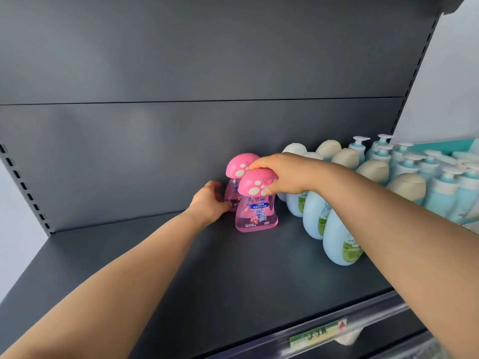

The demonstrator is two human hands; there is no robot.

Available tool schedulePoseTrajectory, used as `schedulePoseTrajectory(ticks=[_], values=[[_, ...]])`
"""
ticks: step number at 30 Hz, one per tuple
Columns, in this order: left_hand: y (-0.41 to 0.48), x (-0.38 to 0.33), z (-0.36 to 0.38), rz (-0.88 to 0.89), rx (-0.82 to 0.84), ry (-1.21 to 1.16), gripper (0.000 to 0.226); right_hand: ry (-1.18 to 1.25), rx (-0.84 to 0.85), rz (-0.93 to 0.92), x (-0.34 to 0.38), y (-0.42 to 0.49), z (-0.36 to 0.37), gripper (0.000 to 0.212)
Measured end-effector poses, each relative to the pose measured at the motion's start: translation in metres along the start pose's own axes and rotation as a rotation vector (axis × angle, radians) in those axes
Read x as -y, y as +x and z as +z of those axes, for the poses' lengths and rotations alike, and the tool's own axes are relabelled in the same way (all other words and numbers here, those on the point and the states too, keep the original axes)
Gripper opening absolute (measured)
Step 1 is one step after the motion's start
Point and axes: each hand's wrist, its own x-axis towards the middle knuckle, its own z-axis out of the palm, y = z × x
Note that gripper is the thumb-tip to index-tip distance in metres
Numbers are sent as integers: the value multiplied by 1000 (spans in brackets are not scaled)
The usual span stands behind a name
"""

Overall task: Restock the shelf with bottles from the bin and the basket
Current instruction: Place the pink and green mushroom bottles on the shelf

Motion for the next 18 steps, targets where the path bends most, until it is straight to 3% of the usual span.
schedulePoseTrajectory(ticks=[3, 8, 18], values=[[-24, -24, -19, 112, -170, 30, 51, 10, -86, 3, -1, -16, -4, 69], [-69, -91, -27, 514, -354, 267, 50, -161, -345, 23, -12, -61, -21, 59], [-171, -238, 89, 882, -251, 285, 49, -186, -509, 241, -115, -242, -37, 59]])
